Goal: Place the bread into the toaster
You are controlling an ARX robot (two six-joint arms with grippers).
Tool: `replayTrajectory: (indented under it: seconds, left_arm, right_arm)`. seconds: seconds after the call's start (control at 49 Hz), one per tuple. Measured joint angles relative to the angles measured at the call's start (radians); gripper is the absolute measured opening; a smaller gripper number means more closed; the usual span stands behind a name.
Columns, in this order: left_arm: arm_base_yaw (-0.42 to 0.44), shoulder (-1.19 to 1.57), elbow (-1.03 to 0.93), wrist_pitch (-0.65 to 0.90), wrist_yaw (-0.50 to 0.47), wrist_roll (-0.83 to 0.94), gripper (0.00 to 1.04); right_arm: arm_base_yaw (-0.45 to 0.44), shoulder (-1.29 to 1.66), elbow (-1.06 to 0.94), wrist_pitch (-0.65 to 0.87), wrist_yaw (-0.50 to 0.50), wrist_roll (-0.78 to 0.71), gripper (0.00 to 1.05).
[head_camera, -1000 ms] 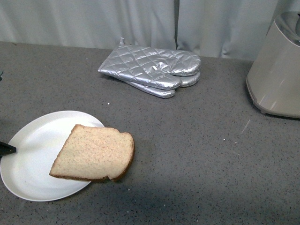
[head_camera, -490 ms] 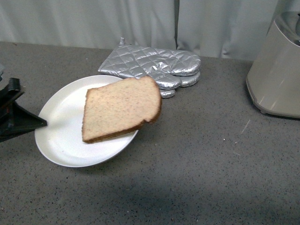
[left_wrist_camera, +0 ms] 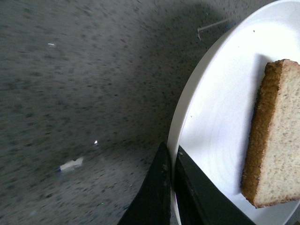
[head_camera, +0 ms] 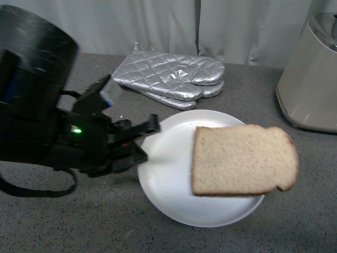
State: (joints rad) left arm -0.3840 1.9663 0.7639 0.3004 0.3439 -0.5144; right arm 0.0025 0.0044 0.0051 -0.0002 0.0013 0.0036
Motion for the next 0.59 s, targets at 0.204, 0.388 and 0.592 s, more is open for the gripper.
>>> replayTrajectory:
  seconds: [0.204,0.388,0.592]
  left_arm:
    - [-0.09,0.112,0.132,-0.024,-0.079,-0.096,0.04]
    - [-0.159,0.183,0.253,-0.063,-0.118,-0.172,0.04]
    - [-0.171,0.179,0.255,-0.061,-0.126,-0.191,0.35]
  right_arm:
    - [0.0,0.0,0.0,0.0,0.0,0.0,0.95]
    - [0.0,0.0,0.0,0.0,0.0,0.0,0.95]
    - [0.0,0.0,0.0,0.0,0.0,0.0,0.95]
